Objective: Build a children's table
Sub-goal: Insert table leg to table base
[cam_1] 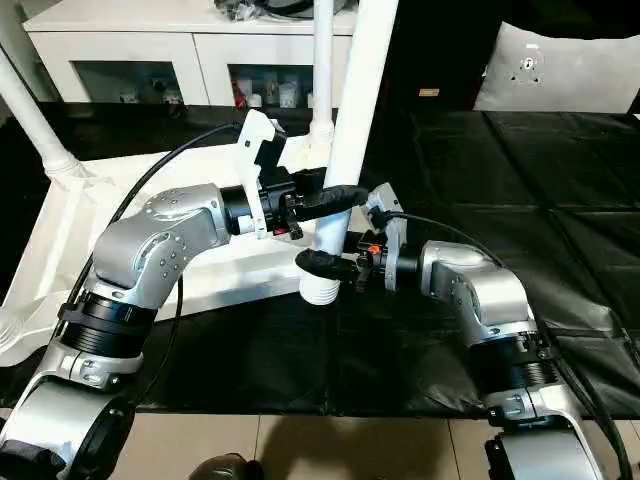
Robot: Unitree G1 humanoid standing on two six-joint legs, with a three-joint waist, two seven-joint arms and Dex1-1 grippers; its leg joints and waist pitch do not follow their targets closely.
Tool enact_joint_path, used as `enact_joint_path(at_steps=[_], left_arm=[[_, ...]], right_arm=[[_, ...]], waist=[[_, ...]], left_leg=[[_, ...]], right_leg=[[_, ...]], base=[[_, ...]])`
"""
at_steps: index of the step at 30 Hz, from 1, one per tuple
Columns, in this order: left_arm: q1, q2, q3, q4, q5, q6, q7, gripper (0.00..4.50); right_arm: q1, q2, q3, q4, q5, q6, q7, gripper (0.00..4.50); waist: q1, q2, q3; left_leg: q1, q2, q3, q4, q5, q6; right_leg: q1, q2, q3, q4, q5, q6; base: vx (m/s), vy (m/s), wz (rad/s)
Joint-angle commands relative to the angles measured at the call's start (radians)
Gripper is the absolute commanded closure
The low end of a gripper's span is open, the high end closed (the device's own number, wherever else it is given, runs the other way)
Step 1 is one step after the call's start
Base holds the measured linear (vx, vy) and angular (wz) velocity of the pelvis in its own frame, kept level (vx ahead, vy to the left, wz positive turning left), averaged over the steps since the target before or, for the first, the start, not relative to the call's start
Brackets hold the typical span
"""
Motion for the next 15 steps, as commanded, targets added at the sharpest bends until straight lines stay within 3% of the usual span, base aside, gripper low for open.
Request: enact_joint_path(at_steps=[1,2,6,7,14,15], left_arm=[[-0.005,0.003,-0.002,-0.028,-0.007,0.005,0.0,2.68],[-0.005,0.003,-0.002,-0.027,-0.007,0.006,0.001,2.68],[-0.007,0.005,0.001,-0.024,-0.009,0.012,0.001,2.68],[-0.009,0.005,0.005,-0.023,-0.013,0.019,0.003,2.68],[-0.018,-0.011,0.03,-0.023,-0.048,0.069,0.02,2.68],[-0.019,-0.014,0.033,-0.023,-0.056,0.078,0.021,2.12]], right_arm=[[-0.016,0.002,-0.011,0.004,0.012,-0.006,0.005,1.75],[-0.015,0.003,-0.011,0.004,0.012,-0.006,0.006,1.99],[-0.013,0.005,-0.016,0.009,0.011,-0.011,0.002,2.14],[-0.014,0.006,-0.019,0.015,0.01,-0.009,-0.006,2.39],[-0.014,0.009,-0.035,0.017,0.024,0.006,-0.004,2.54],[-0.014,0.01,-0.035,0.017,0.022,0.005,-0.005,2.55]], waist=[[0.0,-0.026,-0.08],[0.0,-0.026,-0.08],[0.0,-0.025,-0.08],[0.0,-0.026,-0.08],[0.0,-0.024,-0.079],[0.0,-0.024,-0.079]], left_leg=[[0.024,0.057,-0.022,-0.057,-0.097,0.071],[0.024,0.057,-0.022,-0.057,-0.099,0.07],[0.024,0.058,-0.022,-0.057,-0.108,0.063],[0.024,0.057,-0.022,-0.057,-0.108,0.063],[0.023,0.057,-0.022,-0.057,-0.109,0.058],[0.024,0.057,-0.023,-0.057,-0.11,0.058]], right_leg=[[0.053,-0.076,0.043,-0.067,-0.137,-0.197],[0.053,-0.077,0.043,-0.068,-0.142,-0.196],[0.052,-0.077,0.044,-0.068,-0.154,-0.193],[0.053,-0.077,0.044,-0.069,-0.158,-0.192],[0.052,-0.076,0.043,-0.068,-0.159,-0.194],[0.052,-0.077,0.043,-0.068,-0.16,-0.194]], base=[[0.0,0.0,0.0],[0.0,0.0,0.0],[0.0,0.0,0.0],[0.0,0.0,0.0],[0.0,0.0,0.0],[0.0,0.0,0.0]])
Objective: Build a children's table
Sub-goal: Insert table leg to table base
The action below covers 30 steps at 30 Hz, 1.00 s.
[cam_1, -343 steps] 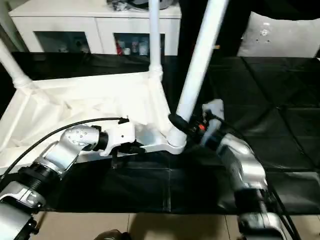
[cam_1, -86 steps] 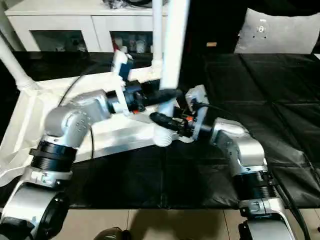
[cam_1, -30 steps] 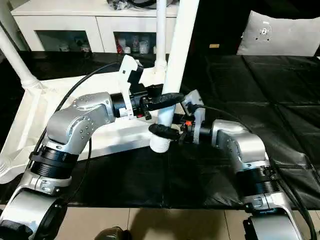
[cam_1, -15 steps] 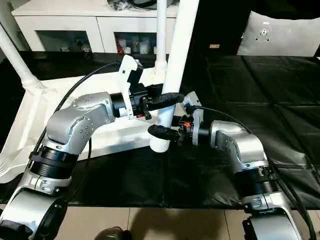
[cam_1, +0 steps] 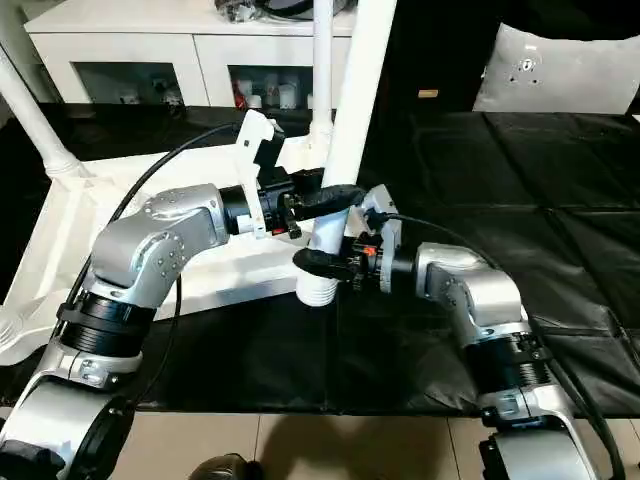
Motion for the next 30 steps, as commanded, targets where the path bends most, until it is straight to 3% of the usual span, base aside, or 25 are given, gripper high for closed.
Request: enact_joint_path(at_steps=[1,9,18,24,27,28,30], left_arm=[[-0.017,-0.011,0.009,-0.028,-0.048,0.035,-0.009,2.12],[-0.022,-0.073,0.085,-0.09,-0.186,0.118,-0.007,1.34],[-0.009,-0.127,0.152,-0.09,-0.255,0.14,0.045,0.56],[0.015,-0.054,0.109,-0.061,-0.134,0.052,0.052,0.55],[0.036,0.048,-0.006,-0.017,0.027,-0.036,0.041,0.55],[0.038,0.057,-0.019,-0.012,0.043,-0.046,0.039,0.55],[0.044,0.105,-0.102,0.027,0.128,-0.091,0.034,0.55]], right_arm=[[-0.014,-0.004,-0.036,0.012,0.011,-0.002,-0.016,2.55],[-0.009,0.008,-0.039,0.018,0.0,-0.032,-0.035,2.57],[0.003,0.019,-0.064,0.009,0.006,-0.031,-0.085,2.59],[0.022,-0.012,-0.091,0.012,-0.027,-0.091,-0.118,2.59],[0.042,-0.04,-0.117,0.027,-0.071,-0.16,-0.178,2.59],[0.044,-0.043,-0.119,0.028,-0.074,-0.164,-0.183,2.59],[0.053,-0.053,-0.138,0.034,-0.086,-0.18,-0.215,2.59]], waist=[[0.0,-0.025,-0.079],[0.001,-0.025,-0.08],[0.0,-0.021,-0.079],[-0.002,-0.017,-0.078],[-0.004,-0.013,-0.078],[-0.005,-0.015,-0.078],[-0.006,-0.014,-0.078]], left_leg=[[0.023,0.056,-0.022,-0.059,-0.11,0.062],[0.022,0.055,-0.022,-0.057,-0.105,0.07],[0.023,0.054,-0.023,-0.058,-0.118,0.064],[0.024,0.055,-0.025,-0.062,-0.128,0.054],[0.027,0.055,-0.026,-0.064,-0.141,0.039],[0.026,0.054,-0.026,-0.065,-0.144,0.035],[0.027,0.053,-0.026,-0.065,-0.145,0.03]], right_leg=[[0.052,-0.077,0.043,-0.073,-0.165,-0.192],[0.053,-0.077,0.043,-0.071,-0.15,-0.205],[0.053,-0.075,0.042,-0.076,-0.167,-0.199],[0.053,-0.072,0.043,-0.079,-0.177,-0.17],[0.05,-0.071,0.044,-0.082,-0.202,-0.144],[0.05,-0.07,0.045,-0.082,-0.21,-0.13],[0.049,-0.07,0.045,-0.084,-0.209,-0.134]], base=[[0.0,0.0,0.0],[0.0,0.0,0.0],[0.0,0.0,0.0],[0.0,0.0,0.0],[0.0,0.0,0.0],[0.0,0.0,0.0],[0.0,0.0,0.0]])
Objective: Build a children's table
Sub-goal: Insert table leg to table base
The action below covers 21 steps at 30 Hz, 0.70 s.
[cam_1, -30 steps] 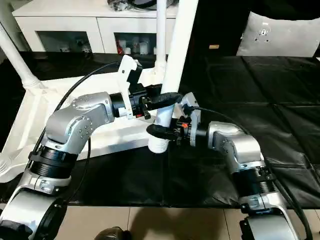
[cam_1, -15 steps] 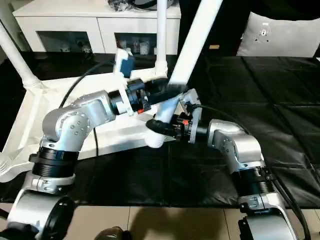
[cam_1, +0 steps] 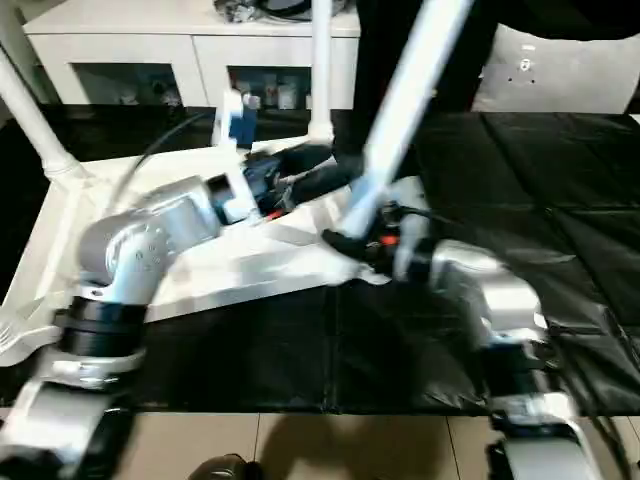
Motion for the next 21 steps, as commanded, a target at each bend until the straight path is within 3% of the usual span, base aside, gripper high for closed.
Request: enact_joint_path(at_steps=[1,5,7,10,11,12,15,17,20,21], left_arm=[[0.001,0.03,-0.093,0.049,0.099,-0.048,-0.01,0.55],[-0.003,0.061,-0.214,0.159,0.209,-0.138,-0.048,0.55],[-0.01,0.055,-0.237,0.214,0.232,-0.167,-0.064,0.91],[-0.018,0.04,-0.242,0.27,0.235,-0.178,-0.086,1.04],[-0.03,0.028,-0.243,0.323,0.243,-0.195,-0.088,1.04],[-0.032,0.026,-0.244,0.333,0.246,-0.199,-0.087,1.29],[-0.055,0.016,-0.254,0.436,0.277,-0.258,-0.076,1.39],[-0.061,0.012,-0.254,0.47,0.285,-0.283,-0.083,1.72],[-0.066,0.005,-0.252,0.522,0.296,-0.308,-0.092,1.8],[-0.066,0.005,-0.252,0.522,0.296,-0.308,-0.092,2.07]], right_arm=[[0.002,-0.005,-0.023,0.0,-0.015,-0.027,-0.034,2.59],[0.006,0.002,-0.067,-0.003,-0.007,-0.044,-0.086,2.59],[0.01,-0.002,-0.069,-0.009,-0.008,-0.046,-0.088,2.59],[0.016,-0.006,-0.071,-0.014,-0.01,-0.05,-0.089,2.59],[0.02,-0.009,-0.073,-0.016,-0.011,-0.051,-0.09,2.59],[0.02,-0.009,-0.073,-0.017,-0.012,-0.051,-0.091,2.59],[0.026,-0.012,-0.077,-0.022,-0.012,-0.05,-0.093,2.59],[0.029,-0.013,-0.078,-0.025,-0.012,-0.048,-0.092,2.59],[0.033,-0.016,-0.075,-0.027,-0.011,-0.044,-0.088,2.59],[0.033,-0.016,-0.075,-0.027,-0.011,-0.044,-0.088,2.59]], waist=[[-0.004,-0.013,-0.079],[-0.005,-0.011,-0.08],[-0.004,-0.011,-0.081],[-0.004,-0.013,-0.08],[-0.005,-0.006,-0.081],[-0.005,-0.009,-0.08],[-0.004,-0.009,-0.082],[-0.002,-0.008,-0.083],[-0.002,-0.009,-0.083],[-0.002,-0.01,-0.083]], left_leg=[[0.027,0.052,-0.026,-0.066,-0.146,0.031],[0.028,0.053,-0.024,-0.065,-0.146,0.028],[0.027,0.053,-0.025,-0.065,-0.142,0.03],[0.026,0.051,-0.022,-0.063,-0.144,0.034],[0.027,0.052,-0.022,-0.063,-0.151,0.033],[0.026,0.05,-0.022,-0.063,-0.154,0.035],[0.027,0.051,-0.024,-0.063,-0.16,0.038],[0.027,0.053,-0.025,-0.063,-0.161,0.039],[0.027,0.054,-0.025,-0.062,-0.154,0.045],[0.027,0.054,-0.024,-0.062,-0.153,0.046]], right_leg=[[0.048,-0.069,0.044,-0.082,-0.205,-0.138],[0.048,-0.072,0.045,-0.079,-0.173,-0.159],[0.05,-0.073,0.045,-0.078,-0.156,-0.168],[0.051,-0.074,0.044,-0.077,-0.143,-0.181],[0.051,-0.074,0.044,-0.079,-0.14,-0.186],[0.052,-0.073,0.044,-0.08,-0.14,-0.186],[0.054,-0.074,0.043,-0.078,-0.134,-0.189],[0.054,-0.077,0.043,-0.079,-0.136,-0.192],[0.054,-0.078,0.043,-0.077,-0.121,-0.204],[0.054,-0.078,0.043,-0.076,-0.118,-0.206]], base=[[0.0,0.0,0.0],[0.0,0.0,0.0],[0.0,0.0,0.0],[0.0,0.0,0.0],[0.0,0.0,0.0],[0.0,0.0,0.0],[0.0,0.0,0.0],[0.0,0.0,0.0],[0.0,0.0,0.0],[0.0,0.0,0.0]])
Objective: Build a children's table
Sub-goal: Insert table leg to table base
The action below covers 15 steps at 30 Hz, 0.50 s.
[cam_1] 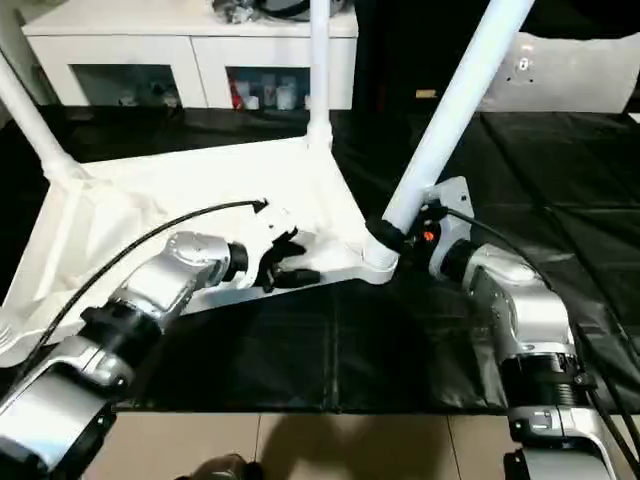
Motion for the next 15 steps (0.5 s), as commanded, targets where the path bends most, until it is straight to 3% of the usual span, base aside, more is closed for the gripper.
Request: enact_joint_path(at_steps=[1,7,15], left_arm=[[-0.021,0.001,-0.002,0.023,0.024,-0.023,-0.006,2.16],[-0.047,-0.012,0.009,0.11,0.043,-0.098,-0.031,2.68],[-0.057,-0.021,0.015,0.154,0.053,-0.151,-0.071,3.25]], right_arm=[[0.005,-0.009,-0.015,-0.031,0.006,-0.001,-0.002,2.59],[0.005,-0.012,-0.011,-0.033,0.008,0.002,0.003,2.59],[0.01,-0.012,-0.005,-0.037,0.01,0.009,0.01,2.59]], waist=[[-0.002,-0.012,-0.083],[-0.001,-0.012,-0.08],[0.0,-0.013,-0.081]], left_leg=[[0.026,0.055,-0.025,-0.062,-0.149,0.049],[0.027,0.054,-0.025,-0.064,-0.166,0.048],[0.025,0.057,-0.025,-0.063,-0.158,0.053]], right_leg=[[0.055,-0.078,0.043,-0.075,-0.112,-0.209],[0.054,-0.08,0.043,-0.081,-0.148,-0.202],[0.055,-0.082,0.043,-0.077,-0.129,-0.213]], base=[[0.0,0.0,0.0],[0.0,0.0,0.0],[0.0,0.0,0.0]])
